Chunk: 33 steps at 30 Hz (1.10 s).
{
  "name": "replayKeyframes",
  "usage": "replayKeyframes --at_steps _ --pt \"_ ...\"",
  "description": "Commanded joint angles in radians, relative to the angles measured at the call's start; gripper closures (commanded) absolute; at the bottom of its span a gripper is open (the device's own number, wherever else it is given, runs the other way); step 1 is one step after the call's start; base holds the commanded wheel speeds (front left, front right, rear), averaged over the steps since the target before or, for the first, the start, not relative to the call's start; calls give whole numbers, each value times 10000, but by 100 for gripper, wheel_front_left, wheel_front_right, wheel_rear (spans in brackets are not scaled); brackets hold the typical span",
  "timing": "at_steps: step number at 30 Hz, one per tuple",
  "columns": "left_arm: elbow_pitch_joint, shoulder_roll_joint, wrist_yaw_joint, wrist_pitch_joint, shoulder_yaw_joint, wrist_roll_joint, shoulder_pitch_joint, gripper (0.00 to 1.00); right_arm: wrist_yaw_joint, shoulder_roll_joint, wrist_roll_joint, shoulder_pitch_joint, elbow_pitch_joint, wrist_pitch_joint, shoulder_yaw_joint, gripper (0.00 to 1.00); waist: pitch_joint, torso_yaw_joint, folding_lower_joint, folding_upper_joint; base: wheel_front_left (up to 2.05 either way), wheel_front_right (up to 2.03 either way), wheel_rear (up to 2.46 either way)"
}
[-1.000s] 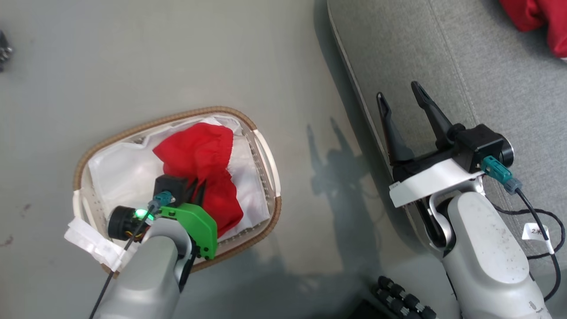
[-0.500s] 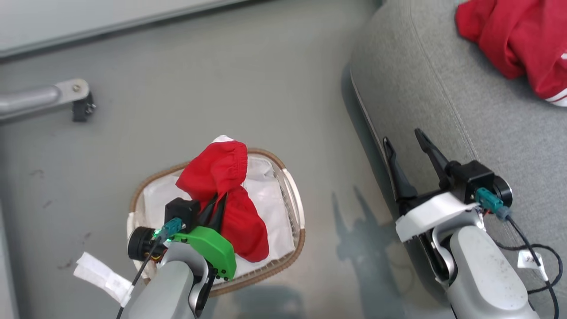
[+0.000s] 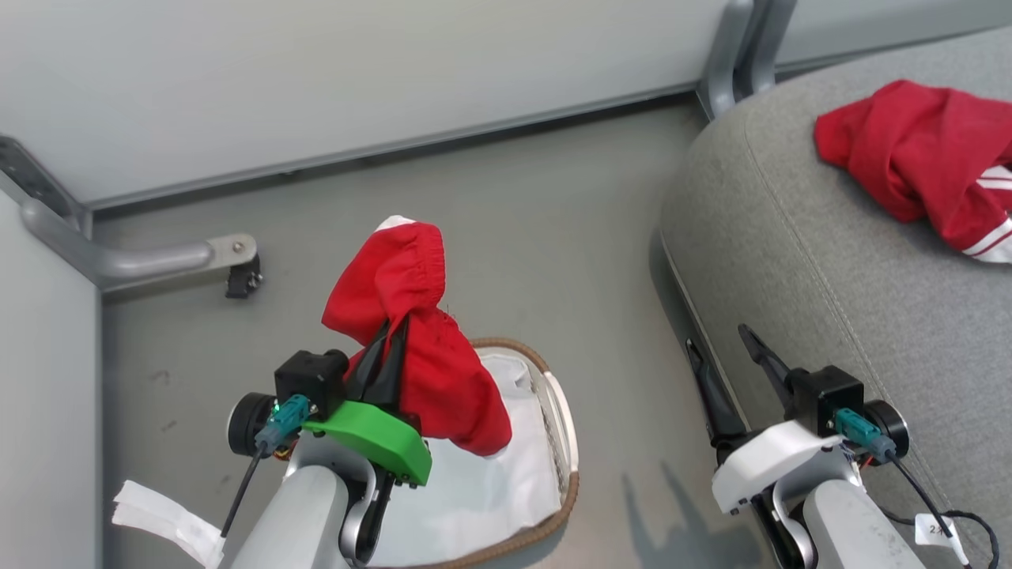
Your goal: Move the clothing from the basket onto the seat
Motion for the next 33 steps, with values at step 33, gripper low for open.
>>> replayKeyframes --at_steps 33 --pt "-2563 -2 161 -3 -633 -263 213 100 -10 -38 570 -983 -62 -1 4625 0 -1296 1040 1 0 0 0 0"
